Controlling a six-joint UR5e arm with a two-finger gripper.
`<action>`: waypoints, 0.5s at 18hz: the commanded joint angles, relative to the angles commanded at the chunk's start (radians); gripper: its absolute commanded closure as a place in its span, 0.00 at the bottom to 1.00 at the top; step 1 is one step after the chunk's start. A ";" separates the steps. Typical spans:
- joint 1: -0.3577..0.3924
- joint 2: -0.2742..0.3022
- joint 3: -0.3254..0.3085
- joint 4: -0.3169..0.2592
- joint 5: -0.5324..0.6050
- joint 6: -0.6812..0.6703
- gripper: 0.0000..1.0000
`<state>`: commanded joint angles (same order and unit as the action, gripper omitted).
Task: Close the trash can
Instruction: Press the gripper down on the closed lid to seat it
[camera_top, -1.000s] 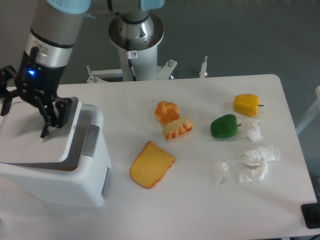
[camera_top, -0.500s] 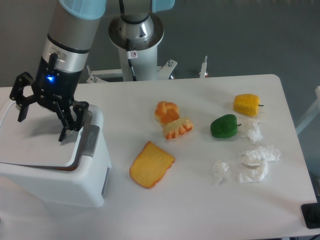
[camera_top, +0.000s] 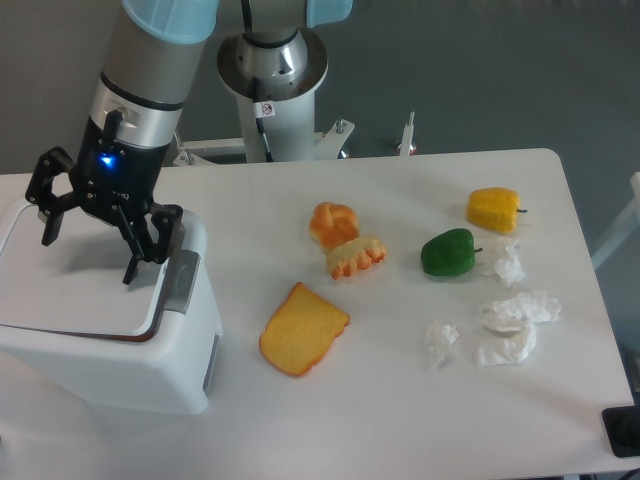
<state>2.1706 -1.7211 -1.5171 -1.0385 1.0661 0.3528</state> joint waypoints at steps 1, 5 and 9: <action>0.000 0.002 -0.005 0.000 0.000 0.000 0.00; 0.000 0.024 -0.029 0.000 0.020 0.000 0.00; 0.000 0.026 -0.035 0.000 0.032 0.000 0.00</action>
<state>2.1706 -1.6950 -1.5524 -1.0385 1.0983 0.3528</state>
